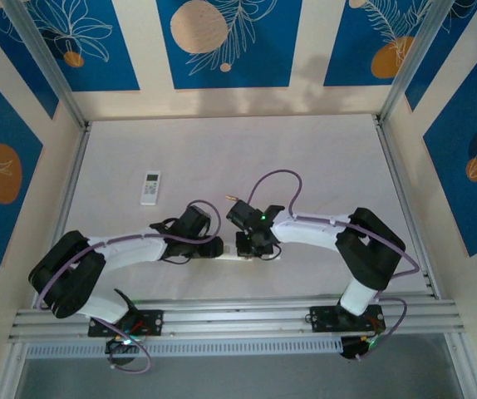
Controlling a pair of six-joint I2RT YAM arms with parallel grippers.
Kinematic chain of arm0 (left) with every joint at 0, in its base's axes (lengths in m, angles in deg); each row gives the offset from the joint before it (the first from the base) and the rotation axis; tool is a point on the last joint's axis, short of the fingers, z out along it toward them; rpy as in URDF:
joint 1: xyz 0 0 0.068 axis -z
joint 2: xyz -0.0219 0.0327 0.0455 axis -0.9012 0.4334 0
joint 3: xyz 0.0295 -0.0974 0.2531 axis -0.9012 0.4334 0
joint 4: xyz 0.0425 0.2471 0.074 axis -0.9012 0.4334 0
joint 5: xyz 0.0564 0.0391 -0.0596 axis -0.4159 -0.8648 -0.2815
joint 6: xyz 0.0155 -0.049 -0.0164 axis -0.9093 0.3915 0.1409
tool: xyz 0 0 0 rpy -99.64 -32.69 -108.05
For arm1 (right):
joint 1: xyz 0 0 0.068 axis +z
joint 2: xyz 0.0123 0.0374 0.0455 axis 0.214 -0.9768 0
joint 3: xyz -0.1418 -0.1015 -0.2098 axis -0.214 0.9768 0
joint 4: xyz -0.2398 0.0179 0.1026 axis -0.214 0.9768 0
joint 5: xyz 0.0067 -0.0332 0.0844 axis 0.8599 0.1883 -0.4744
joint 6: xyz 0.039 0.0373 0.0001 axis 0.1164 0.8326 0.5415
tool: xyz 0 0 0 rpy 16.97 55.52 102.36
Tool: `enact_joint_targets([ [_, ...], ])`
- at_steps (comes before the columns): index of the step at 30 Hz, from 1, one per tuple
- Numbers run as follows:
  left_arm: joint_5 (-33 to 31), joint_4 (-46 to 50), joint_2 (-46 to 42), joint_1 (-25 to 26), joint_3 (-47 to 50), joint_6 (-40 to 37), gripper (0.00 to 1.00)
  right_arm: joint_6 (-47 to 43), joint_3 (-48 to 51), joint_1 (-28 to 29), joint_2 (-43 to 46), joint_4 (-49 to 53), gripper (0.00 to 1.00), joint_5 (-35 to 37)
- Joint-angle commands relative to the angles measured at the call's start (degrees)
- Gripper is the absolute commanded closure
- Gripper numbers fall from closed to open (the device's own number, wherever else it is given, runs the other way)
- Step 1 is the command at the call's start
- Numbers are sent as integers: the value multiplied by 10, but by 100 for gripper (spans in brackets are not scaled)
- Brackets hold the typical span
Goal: Load the batteries into the remote control
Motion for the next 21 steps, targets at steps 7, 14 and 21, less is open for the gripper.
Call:
enact_joint_targets([
  [7, -26, -2, 28, -4, 3, 5, 39, -9, 75, 4, -66, -202, 89, 160],
  [14, -20, -3, 29, -5, -4, 4, 40, -20, 40, -4, -47, -180, 89, 124],
  [21, -9, -16, 35, -5, -6, 9, 40, -8, 60, -4, 50, -140, 73, 70],
])
